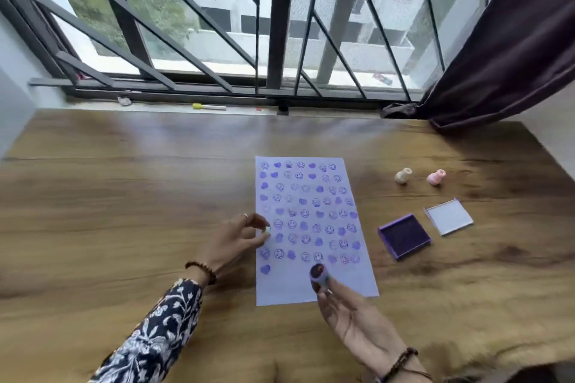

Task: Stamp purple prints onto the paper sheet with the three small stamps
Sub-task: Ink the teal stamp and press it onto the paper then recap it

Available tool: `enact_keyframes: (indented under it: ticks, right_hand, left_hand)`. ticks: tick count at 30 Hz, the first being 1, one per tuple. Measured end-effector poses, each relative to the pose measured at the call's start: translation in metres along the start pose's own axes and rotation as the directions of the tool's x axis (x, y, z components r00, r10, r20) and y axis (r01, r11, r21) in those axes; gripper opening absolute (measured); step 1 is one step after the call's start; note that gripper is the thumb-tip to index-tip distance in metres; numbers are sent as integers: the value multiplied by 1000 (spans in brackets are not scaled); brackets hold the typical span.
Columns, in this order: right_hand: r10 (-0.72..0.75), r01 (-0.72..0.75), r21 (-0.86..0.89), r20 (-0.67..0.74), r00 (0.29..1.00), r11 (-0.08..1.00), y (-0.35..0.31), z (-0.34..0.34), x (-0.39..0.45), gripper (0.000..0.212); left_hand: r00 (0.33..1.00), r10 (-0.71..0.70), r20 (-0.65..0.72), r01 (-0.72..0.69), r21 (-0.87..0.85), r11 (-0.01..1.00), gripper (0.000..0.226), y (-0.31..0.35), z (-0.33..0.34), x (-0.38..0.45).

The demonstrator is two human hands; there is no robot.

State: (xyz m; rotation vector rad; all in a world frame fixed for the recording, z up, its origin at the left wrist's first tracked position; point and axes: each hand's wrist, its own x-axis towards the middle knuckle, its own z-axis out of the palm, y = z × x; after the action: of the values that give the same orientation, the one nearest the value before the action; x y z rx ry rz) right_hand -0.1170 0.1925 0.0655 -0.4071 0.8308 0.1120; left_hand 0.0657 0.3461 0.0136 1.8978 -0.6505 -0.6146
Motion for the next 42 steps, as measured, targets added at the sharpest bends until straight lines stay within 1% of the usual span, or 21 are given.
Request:
enact_keyframes:
  ticks: [2, 4, 6, 7, 10, 11, 12, 13, 14, 15, 16, 18, 20, 26, 32, 35, 37, 39, 40, 41, 42]
  right_hand:
    - [-63, 60, -42, -69, 996, 997, 11, 4, 5, 16]
    - [-173, 152, -150, -142, 975, 977, 22, 7, 14, 11]
    - [-289, 231, -265, -207, 935, 936, 33, 9, 23, 4]
    - [-336, 253, -322, -237, 912, 912, 38, 12, 27, 6]
    - [-468, 284, -509, -277, 839, 812, 48, 25, 35, 12]
    - [-530, 278, -613, -277, 801, 740, 51, 29, 38, 12]
    - [-608, 241, -747, -262, 750, 619, 53, 33, 40, 10]
    - [-684, 179, -873, -213, 698, 454, 55, 36, 41, 9]
    - [-743, 115, -954, -137, 655, 278, 57, 39, 42, 8]
    - [-777, 65, -990, -56, 627, 124, 60, 41, 44, 11]
    - [-789, 27, -1000, 10, 615, 8, 62, 44, 45, 14]
    - [-790, -39, -988, 97, 605, -151, 68, 48, 47, 19]
    - [-781, -82, -966, 147, 607, -245, 74, 50, 49, 20]
    - [-708, -140, -900, 220, 671, -412, 73, 49, 56, 22]
    - [-551, -182, -788, 226, 803, -588, 51, 54, 65, 17]
    - [-488, -188, -737, 213, 847, -649, 44, 61, 70, 16]
    - [-462, -172, -730, 217, 860, -662, 41, 63, 70, 17]
    - [-457, -134, -764, 226, 860, -631, 36, 64, 67, 17]
    - [-484, -106, -823, 219, 847, -558, 34, 63, 63, 17]
    - [-533, -70, -896, 197, 823, -439, 30, 62, 57, 15]
    - [-591, -23, -955, 164, 790, -295, 26, 60, 50, 13]
  left_hand:
    - [996, 8, 94, -7, -7, 1000, 16, -10, -3, 0]
    - [991, 26, 134, -30, 22, 999, 16, -18, -5, 1]
    - [989, 36, 143, -35, -10, 999, 20, -24, -7, 2]
    - [988, 39, 152, -35, -30, 999, 23, -26, -8, 2]
    - [983, 55, 176, -46, -55, 997, 15, -29, -9, 3]
    - [982, 56, 178, -46, -61, 997, 14, -29, -9, 4]
    - [983, 57, 177, -46, -64, 997, 13, -29, -10, 5]
    - [983, 55, 176, -44, -68, 997, 13, -28, -10, 5]
    - [983, 58, 176, -46, -73, 996, 14, -28, -10, 4]
    - [982, 66, 179, -52, -80, 995, 15, -29, -11, 4]
    - [980, 76, 184, -61, -86, 994, 16, -29, -11, 3]
    - [979, 87, 186, -69, -102, 992, 17, -30, -11, 4]
    - [979, 82, 186, -65, -93, 994, 17, -32, -10, 5]
    - [975, 99, 198, -83, -84, 993, 21, -35, -11, 6]
    - [978, 94, 186, -83, -64, 994, 17, -35, -10, 6]
    - [979, 93, 184, -84, -59, 995, 17, -33, -11, 5]
    - [979, 77, 190, -63, -79, 995, 17, -30, -13, 4]
    - [980, 68, 188, -48, -108, 993, 16, -29, -15, 2]
    - [981, 69, 183, -46, -127, 991, 15, -28, -16, 1]
    - [983, 69, 173, -41, -159, 986, 15, -25, -18, -1]
    - [986, 67, 153, -34, -211, 977, 15, -22, -20, -3]
